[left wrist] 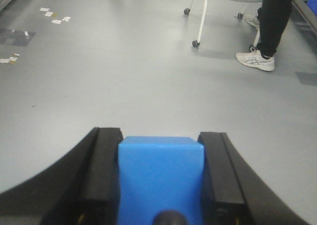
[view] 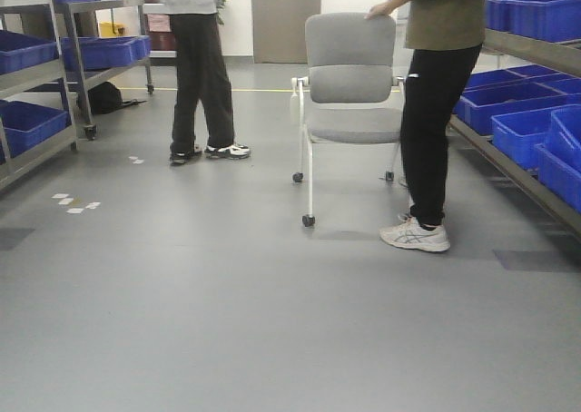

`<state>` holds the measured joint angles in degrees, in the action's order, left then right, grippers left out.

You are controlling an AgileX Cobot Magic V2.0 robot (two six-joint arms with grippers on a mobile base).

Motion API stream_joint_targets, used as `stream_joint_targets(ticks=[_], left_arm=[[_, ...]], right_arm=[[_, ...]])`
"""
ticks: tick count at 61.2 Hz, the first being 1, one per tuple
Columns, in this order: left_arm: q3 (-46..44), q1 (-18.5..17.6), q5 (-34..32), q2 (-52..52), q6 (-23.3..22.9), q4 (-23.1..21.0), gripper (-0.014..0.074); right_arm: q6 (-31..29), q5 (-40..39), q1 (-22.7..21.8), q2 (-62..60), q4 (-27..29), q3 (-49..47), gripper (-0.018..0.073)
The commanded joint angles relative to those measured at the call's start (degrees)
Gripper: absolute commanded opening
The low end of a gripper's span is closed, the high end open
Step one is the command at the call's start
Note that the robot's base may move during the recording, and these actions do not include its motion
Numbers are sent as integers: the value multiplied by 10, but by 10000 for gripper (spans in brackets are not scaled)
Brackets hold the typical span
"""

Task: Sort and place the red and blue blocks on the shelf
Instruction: 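Turn and drive the base across the room holding both cubes, then drive the base up to the metal shelf of blue bins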

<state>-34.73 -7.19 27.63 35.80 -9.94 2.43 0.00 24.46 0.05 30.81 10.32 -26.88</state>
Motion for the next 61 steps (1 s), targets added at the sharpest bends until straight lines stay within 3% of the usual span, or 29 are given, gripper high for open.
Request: stream_joint_targets(ticks=[1, 61], left_arm=[[-17, -2, -47, 0, -5, 0, 135], [-17, -2, -47, 0, -5, 0, 135]], right_arm=[[-4, -45, -3, 0, 3, -17, 58], [-4, -44, -3, 0, 3, -17, 58]])
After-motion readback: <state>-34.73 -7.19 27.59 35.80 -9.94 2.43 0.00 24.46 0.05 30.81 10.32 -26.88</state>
